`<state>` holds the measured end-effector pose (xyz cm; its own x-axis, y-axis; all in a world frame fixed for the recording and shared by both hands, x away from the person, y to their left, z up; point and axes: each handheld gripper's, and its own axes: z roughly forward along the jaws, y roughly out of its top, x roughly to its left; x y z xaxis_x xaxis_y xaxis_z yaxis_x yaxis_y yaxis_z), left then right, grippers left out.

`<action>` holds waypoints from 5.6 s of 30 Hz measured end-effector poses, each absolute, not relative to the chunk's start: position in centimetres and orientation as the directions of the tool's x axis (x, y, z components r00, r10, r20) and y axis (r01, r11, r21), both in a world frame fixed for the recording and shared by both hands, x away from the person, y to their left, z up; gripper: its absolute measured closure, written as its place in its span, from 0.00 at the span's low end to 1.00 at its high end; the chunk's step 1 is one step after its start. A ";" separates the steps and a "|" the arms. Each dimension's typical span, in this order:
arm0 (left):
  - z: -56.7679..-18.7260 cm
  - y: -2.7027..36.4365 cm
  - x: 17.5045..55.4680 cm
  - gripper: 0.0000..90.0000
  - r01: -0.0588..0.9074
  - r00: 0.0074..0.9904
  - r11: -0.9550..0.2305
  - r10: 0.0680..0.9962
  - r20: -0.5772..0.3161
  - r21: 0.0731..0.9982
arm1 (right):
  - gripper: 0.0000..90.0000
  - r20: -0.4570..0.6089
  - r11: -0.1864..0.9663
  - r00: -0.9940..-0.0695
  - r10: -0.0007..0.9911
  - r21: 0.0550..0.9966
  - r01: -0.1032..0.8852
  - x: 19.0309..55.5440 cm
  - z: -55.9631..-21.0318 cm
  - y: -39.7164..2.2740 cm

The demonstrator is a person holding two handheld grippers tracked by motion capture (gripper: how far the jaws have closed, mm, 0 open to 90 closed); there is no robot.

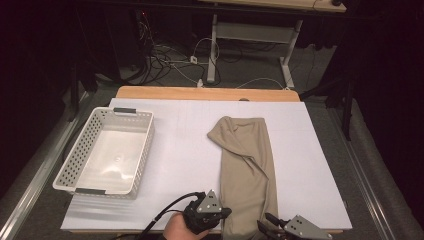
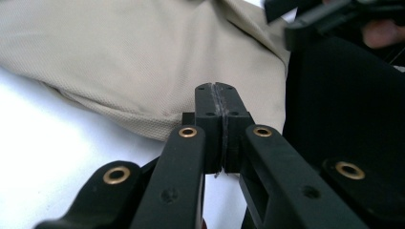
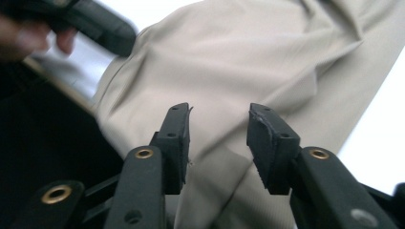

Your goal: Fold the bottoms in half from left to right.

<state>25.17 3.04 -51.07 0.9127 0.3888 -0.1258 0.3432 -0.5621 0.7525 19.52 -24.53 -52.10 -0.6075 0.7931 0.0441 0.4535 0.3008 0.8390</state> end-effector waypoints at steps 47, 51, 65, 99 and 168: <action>-50.9 8.8 28.1 0.26 0.452 0.778 -0.369 0.608 -0.156 0.812 | 0.49 0.018 0.342 -0.689 0.725 0.858 0.382 30.9 -48.6 -24.1; -51.3 9.9 29.0 0.16 0.456 0.745 -0.365 0.656 -0.123 0.811 | 0.45 -0.019 0.358 -0.669 0.743 0.856 0.374 33.3 -47.6 -22.7; -52.0 11.7 29.2 0.00 0.491 0.727 -0.256 0.648 -0.229 0.833 | 0.52 -0.048 0.383 -0.630 0.775 0.828 0.409 37.7 -49.5 -18.4; -52.1 11.3 28.9 0.00 0.465 0.735 -0.263 0.646 -0.204 0.845 | 1.00 -0.070 0.357 -0.587 0.807 0.848 0.390 45.5 -47.8 -16.6; -52.1 11.0 28.8 0.00 0.453 0.746 -0.296 0.642 -0.176 0.841 | 0.81 -0.009 0.351 -0.553 0.833 0.781 0.517 25.4 -52.1 -27.1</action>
<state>28.81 10.99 -52.09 0.7462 0.6420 -0.1761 0.4534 -0.2964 0.8406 25.35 -27.10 -52.14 -0.5529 0.8332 -0.0085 0.5165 0.3508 0.7811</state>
